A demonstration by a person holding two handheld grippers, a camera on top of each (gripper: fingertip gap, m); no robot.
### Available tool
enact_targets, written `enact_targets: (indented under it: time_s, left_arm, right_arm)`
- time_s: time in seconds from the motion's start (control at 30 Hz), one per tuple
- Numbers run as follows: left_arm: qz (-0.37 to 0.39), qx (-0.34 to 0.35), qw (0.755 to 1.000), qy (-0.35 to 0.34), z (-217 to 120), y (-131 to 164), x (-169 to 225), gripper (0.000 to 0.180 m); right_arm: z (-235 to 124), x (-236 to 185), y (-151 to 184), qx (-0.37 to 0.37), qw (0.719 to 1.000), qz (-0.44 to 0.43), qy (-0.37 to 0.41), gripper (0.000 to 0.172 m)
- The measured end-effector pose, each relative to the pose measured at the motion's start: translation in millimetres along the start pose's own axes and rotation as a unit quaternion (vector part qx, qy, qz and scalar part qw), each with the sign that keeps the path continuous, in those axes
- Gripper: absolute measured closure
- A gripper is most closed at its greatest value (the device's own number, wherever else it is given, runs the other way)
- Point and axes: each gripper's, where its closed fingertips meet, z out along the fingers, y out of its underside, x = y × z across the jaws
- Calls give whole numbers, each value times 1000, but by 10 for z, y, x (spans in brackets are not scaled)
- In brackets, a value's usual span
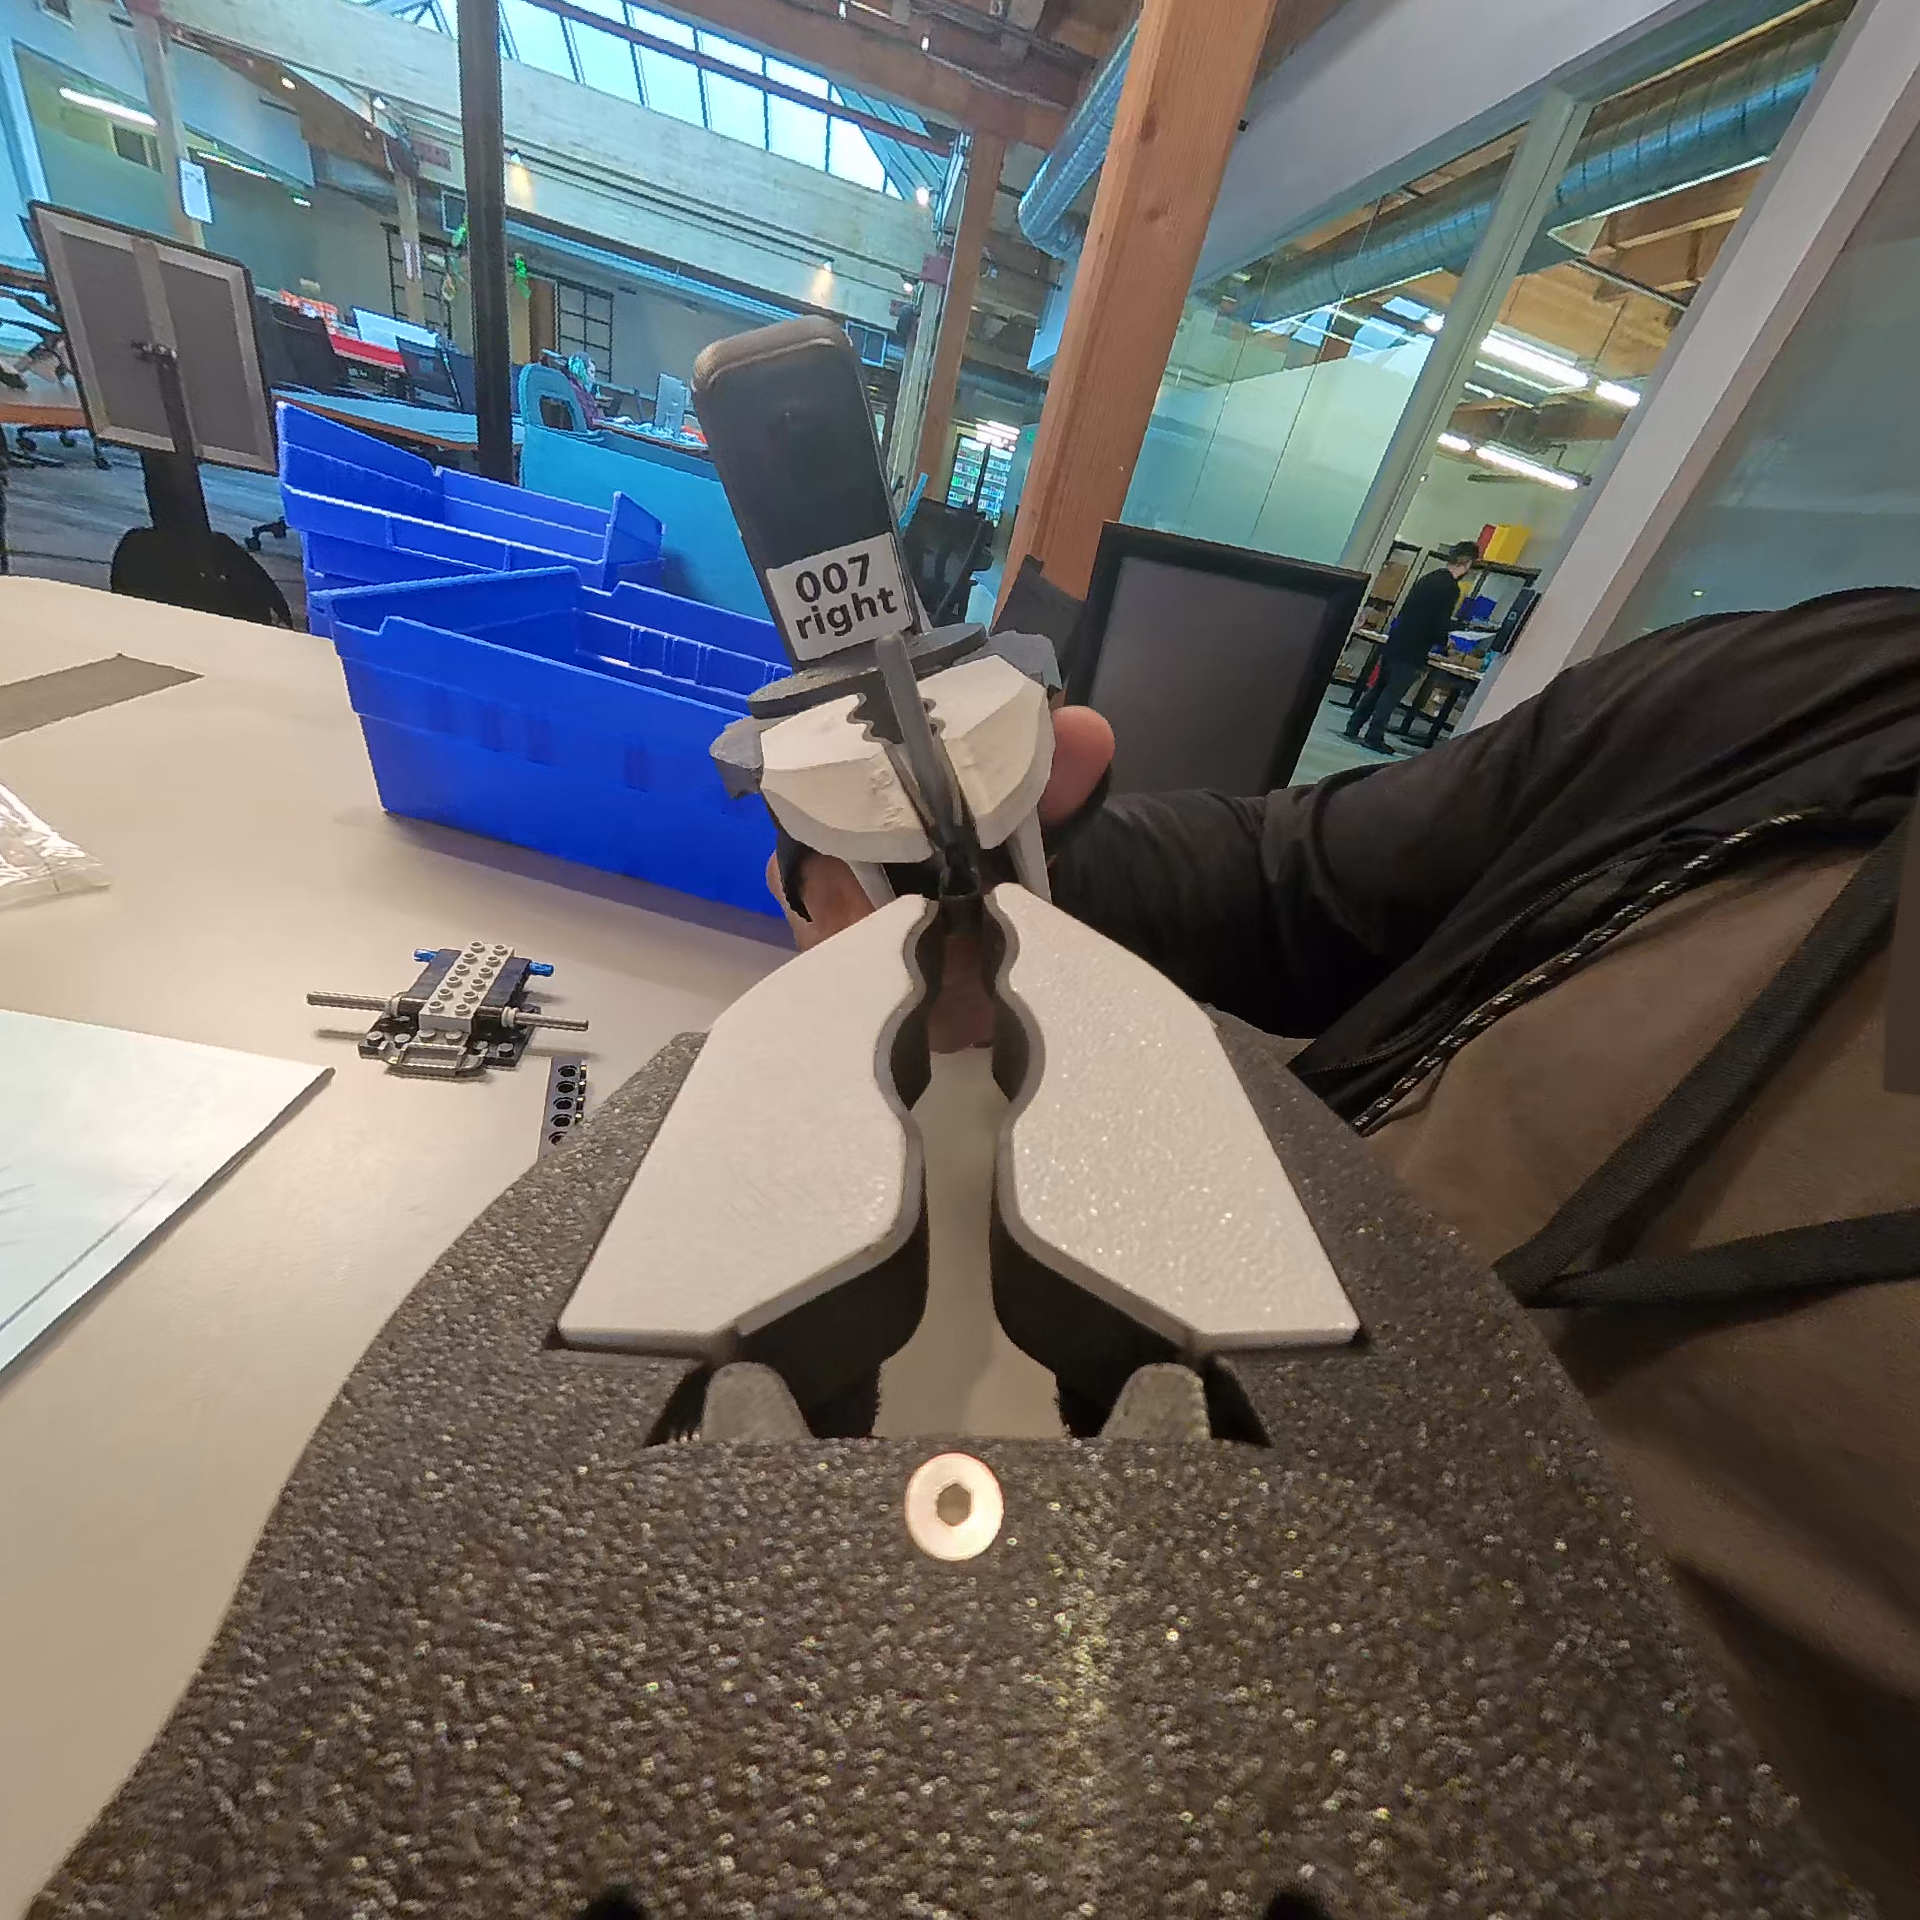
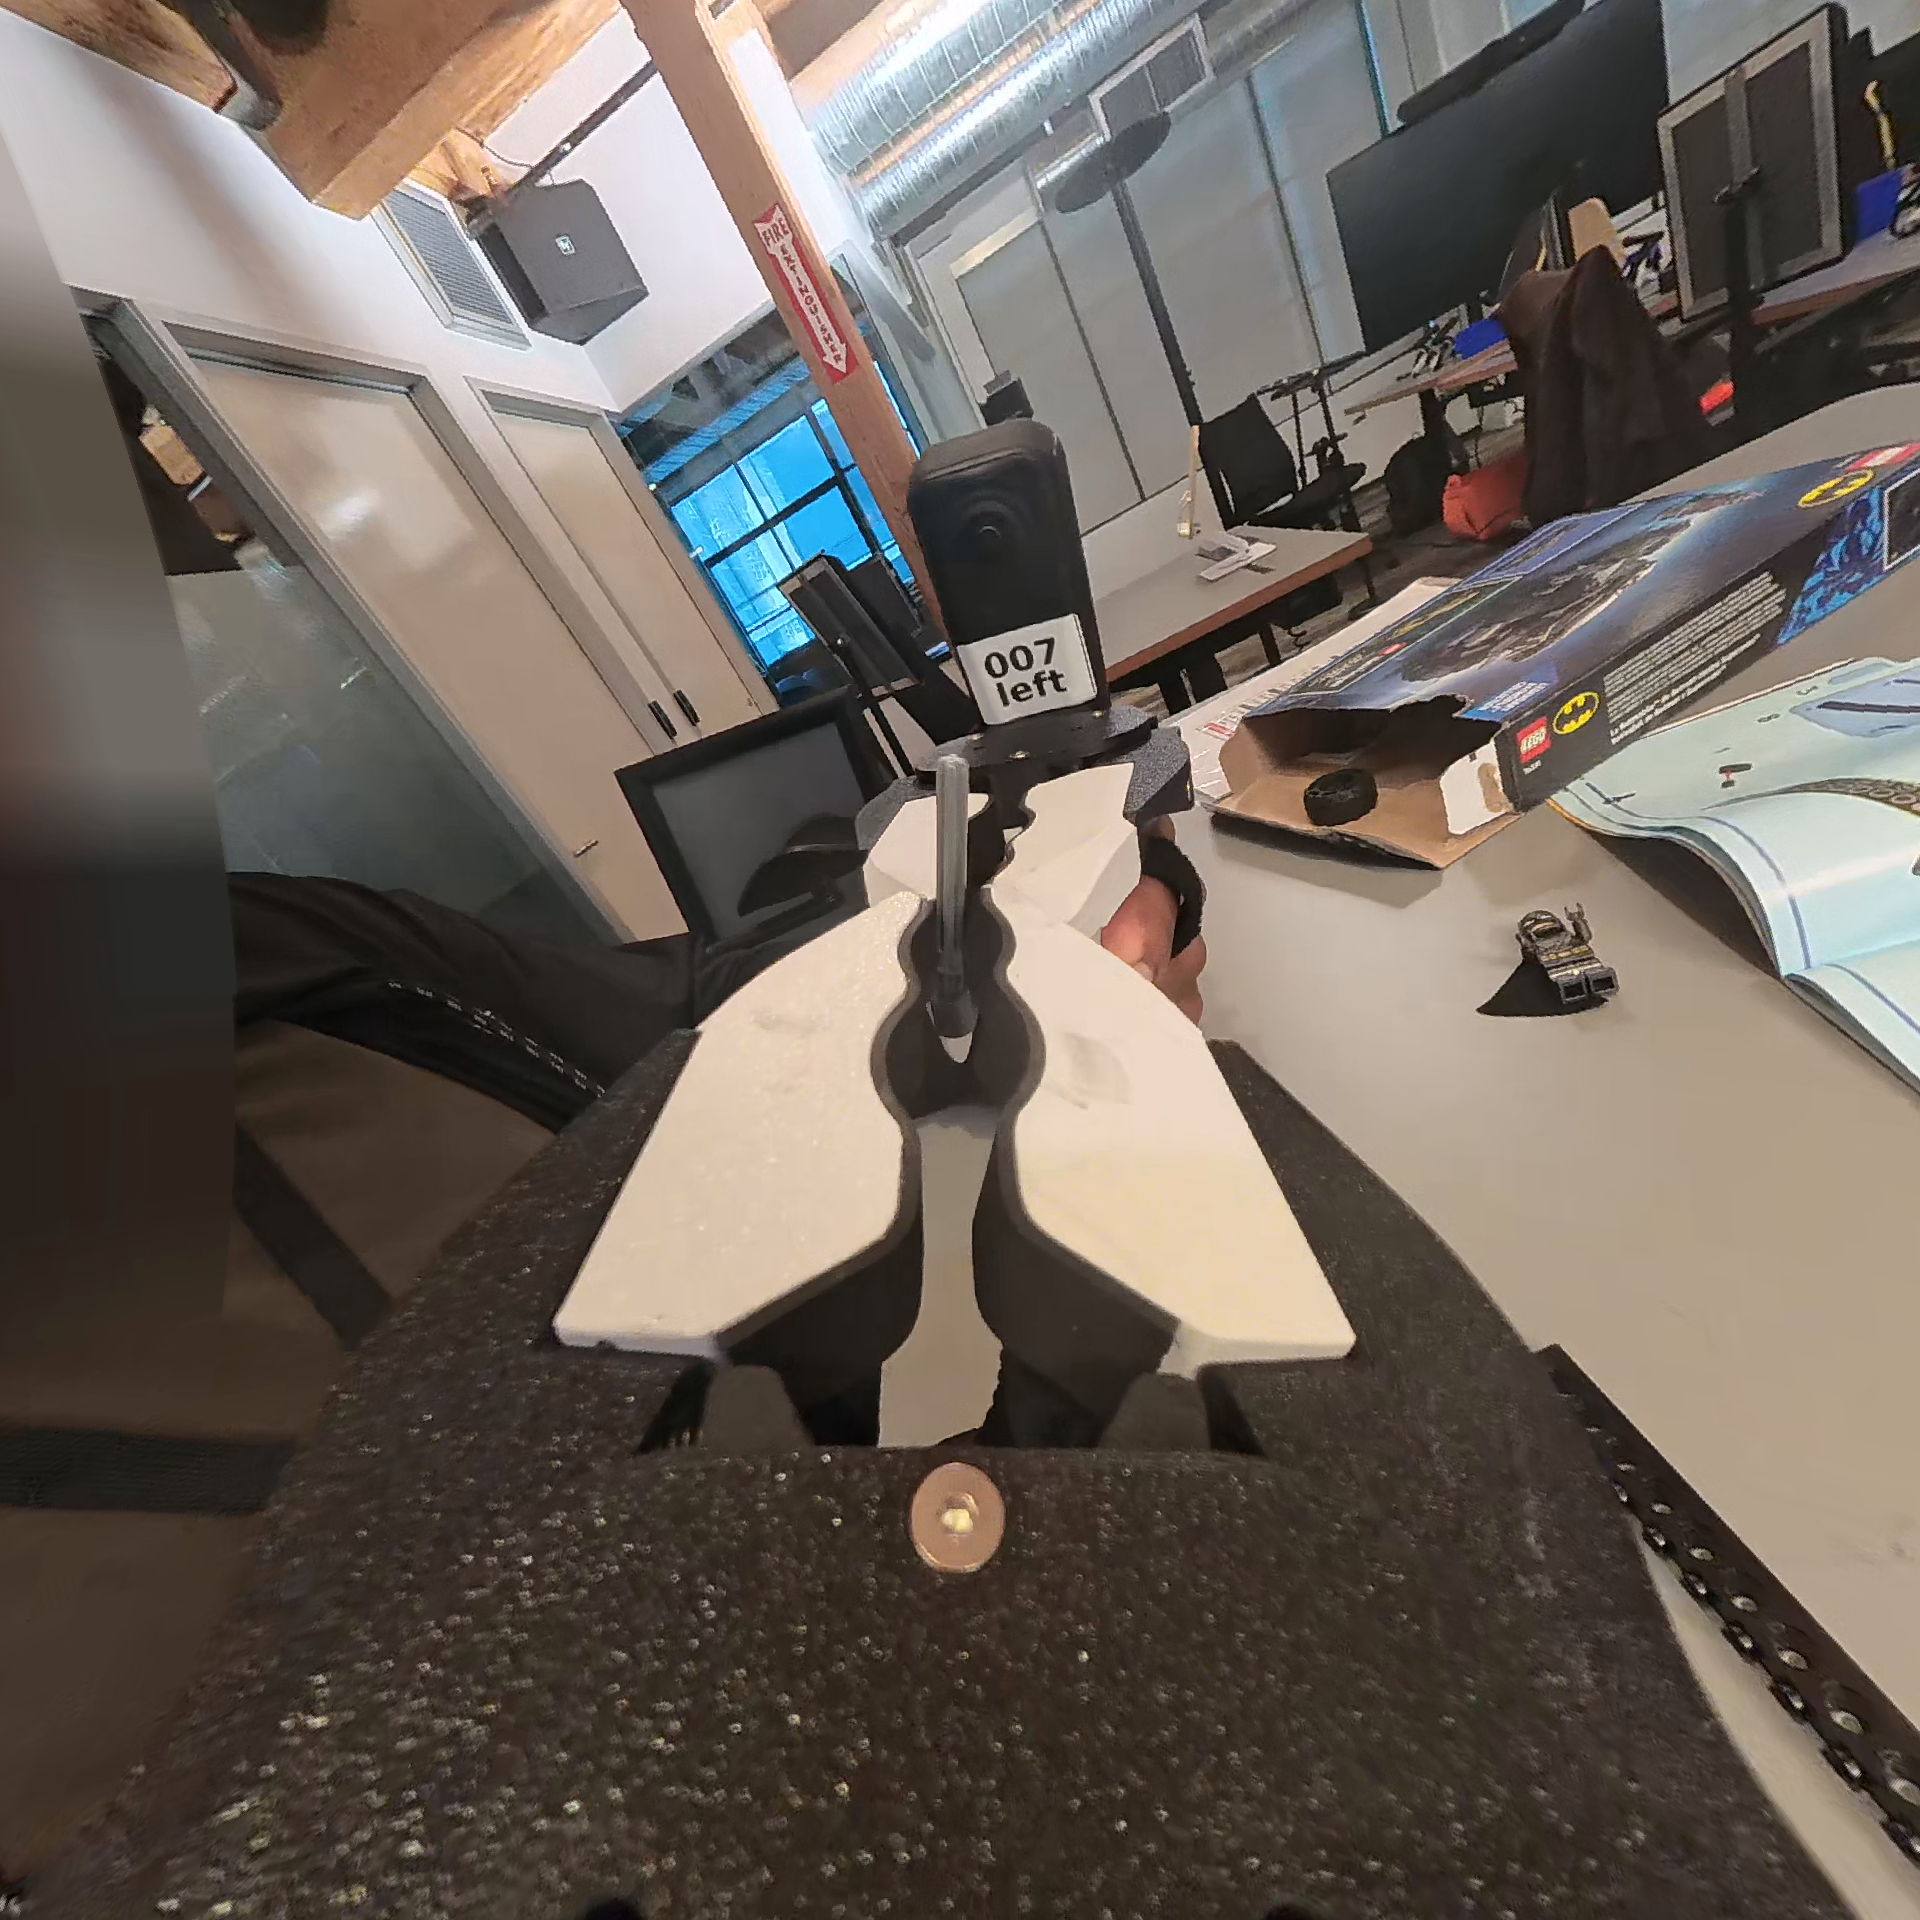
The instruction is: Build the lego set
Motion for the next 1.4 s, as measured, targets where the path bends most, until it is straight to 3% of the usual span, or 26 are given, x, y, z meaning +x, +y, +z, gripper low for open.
enact_targets:
  time_s: [0.67, 1.03, 1.23, 1.4]
  left_arm:
    - [-5, 10, 1000, 2, 22, 6, -6, 174]
    - [6, 2, 1000, -2, 31, 16, 0, 174]
    - [13, 3, 1000, -7, 16, 1, -7, 174]
    - [20, 10, 1000, -15, -28, -47, -13, 174]
  right_arm:
    - [-11, 10, -5, 17, 999, -26, 15, 165]
    - [2, -10, -2, 13, 999, -46, 17, 152]
    - [-25, -19, 18, 0, 997, -76, 27, 134]
    - [-116, 7, 76, -11, 994, -97, 57, 137]
